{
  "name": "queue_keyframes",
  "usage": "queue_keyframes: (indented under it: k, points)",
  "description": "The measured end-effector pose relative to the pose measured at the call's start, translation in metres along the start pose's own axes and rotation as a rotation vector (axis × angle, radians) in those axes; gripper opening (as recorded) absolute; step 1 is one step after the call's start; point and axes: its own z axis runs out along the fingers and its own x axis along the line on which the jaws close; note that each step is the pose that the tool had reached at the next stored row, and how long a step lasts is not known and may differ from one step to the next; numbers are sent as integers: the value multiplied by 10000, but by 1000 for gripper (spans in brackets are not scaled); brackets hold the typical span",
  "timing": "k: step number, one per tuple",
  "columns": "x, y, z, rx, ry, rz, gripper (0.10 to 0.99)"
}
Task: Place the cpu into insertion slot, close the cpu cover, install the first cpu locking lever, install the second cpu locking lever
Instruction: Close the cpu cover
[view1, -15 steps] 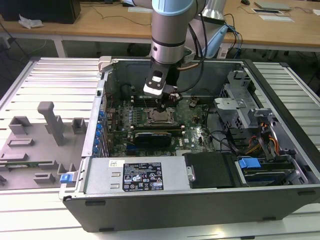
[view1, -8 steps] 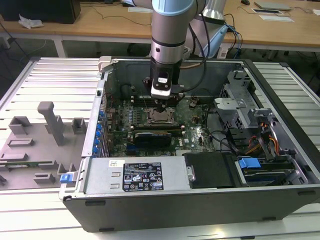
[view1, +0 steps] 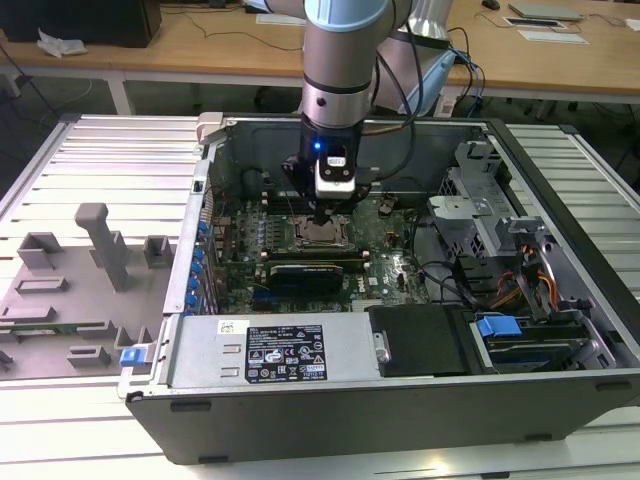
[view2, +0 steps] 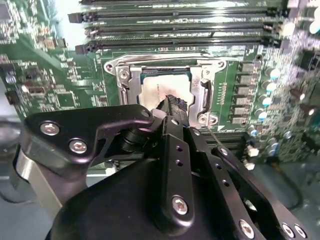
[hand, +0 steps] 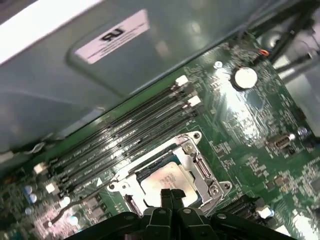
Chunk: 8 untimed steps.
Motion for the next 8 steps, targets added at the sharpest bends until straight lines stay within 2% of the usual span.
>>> queue_keyframes:
  k: [3, 8]
  points:
    - [0, 0, 1, 17, 10, -877, 106]
    - [0, 0, 3, 33, 20, -1821, 106]
